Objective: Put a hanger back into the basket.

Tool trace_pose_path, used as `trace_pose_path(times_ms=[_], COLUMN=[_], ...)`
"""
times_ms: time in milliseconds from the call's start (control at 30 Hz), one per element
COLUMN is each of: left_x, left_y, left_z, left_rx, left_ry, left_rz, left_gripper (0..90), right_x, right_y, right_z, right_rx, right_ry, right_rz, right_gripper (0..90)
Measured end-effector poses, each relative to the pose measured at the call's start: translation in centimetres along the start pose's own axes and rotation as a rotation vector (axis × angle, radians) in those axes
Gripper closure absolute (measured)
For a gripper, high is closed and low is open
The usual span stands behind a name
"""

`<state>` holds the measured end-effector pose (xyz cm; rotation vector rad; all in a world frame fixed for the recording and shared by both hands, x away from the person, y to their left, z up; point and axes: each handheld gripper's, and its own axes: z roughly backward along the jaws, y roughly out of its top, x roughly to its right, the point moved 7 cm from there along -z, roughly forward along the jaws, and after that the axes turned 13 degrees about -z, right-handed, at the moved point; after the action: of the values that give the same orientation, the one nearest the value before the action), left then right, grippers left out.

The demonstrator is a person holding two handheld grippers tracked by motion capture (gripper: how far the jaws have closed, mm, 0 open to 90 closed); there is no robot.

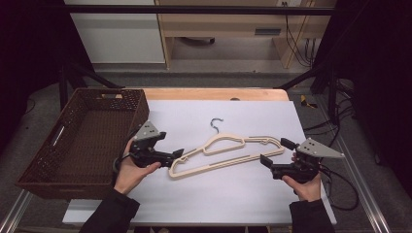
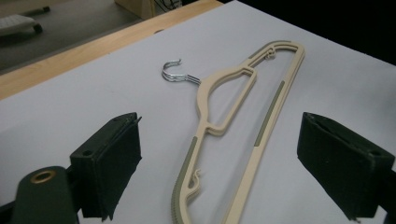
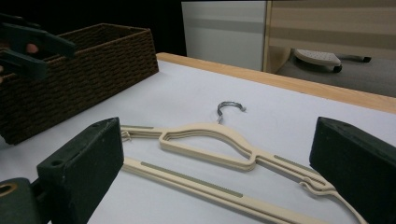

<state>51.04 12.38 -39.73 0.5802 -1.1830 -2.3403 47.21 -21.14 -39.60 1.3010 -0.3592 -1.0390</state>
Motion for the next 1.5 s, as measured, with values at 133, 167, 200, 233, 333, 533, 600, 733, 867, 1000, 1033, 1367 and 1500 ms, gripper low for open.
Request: trace_pose_path(times_ms=[133, 167, 200, 233, 333, 533, 600, 733, 867, 1000, 1033, 1367, 1500], left_x=[-0.1, -0.1, -0.2, -0.2, -0.3, -0.7, -0.7, -0.9, -1.1, -1.0, -0.9, -1.2, -1.2], left_y=[-0.2, -0.2, -0.3, -0.4, -0.9, -2.4, -2.9, -3.9, -4.8, -5.4, -5.6, -6.2, -6.1], left_z=[-2.4, -2.9, -3.6, -3.9, -5.4, -7.9, -8.7, -10.1, -11.3, -12.3, -12.7, -13.5, -13.5], left_rx=[-0.05, -0.054, -0.064, -0.071, -0.108, -0.193, -0.221, -0.263, -0.298, -0.312, -0.32, -0.328, -0.336], left_ry=[-0.019, -0.026, -0.033, -0.037, -0.044, -0.079, -0.077, -0.096, -0.108, -0.119, -0.132, -0.145, -0.15], left_rz=[-0.006, -0.003, -0.001, -0.003, -0.011, -0.027, -0.042, -0.053, -0.064, -0.067, -0.07, -0.052, -0.068], left_gripper=[15.4, 16.5, 17.1, 18.8, 20.9, 29.1, 32.7, 37.0, 43.0, 49.1, 51.1, 62.4, 65.6], right_x=[0.0, 0.0, 0.0, 0.0, 0.0, -0.1, -0.1, -0.1, -0.2, -0.2, -0.2, -0.2, -0.3], right_y=[-0.1, -0.1, -0.1, -0.1, -0.2, -0.3, -0.3, -0.5, -0.5, -0.6, -0.6, -0.8, -0.8], right_z=[-0.2, -0.2, -0.2, -0.3, -0.3, -0.6, -0.7, -0.8, -0.9, -1.0, -1.0, -1.2, -1.3], right_rx=[-0.002, -0.004, -0.006, -0.006, -0.013, -0.019, -0.021, -0.03, -0.033, -0.04, -0.038, -0.051, -0.052], right_ry=[-0.001, 0.0, 0.001, 0.0, 0.001, 0.002, 0.001, 0.003, 0.005, 0.007, 0.006, 0.011, 0.01], right_rz=[0.003, 0.004, 0.002, 0.002, 0.008, 0.008, 0.007, 0.011, 0.009, 0.012, 0.012, 0.021, 0.019], right_gripper=[3.1, 3.1, 3.1, 3.2, 3.2, 3.2, 3.2, 3.2, 3.3, 3.3, 3.3, 3.4, 3.4])
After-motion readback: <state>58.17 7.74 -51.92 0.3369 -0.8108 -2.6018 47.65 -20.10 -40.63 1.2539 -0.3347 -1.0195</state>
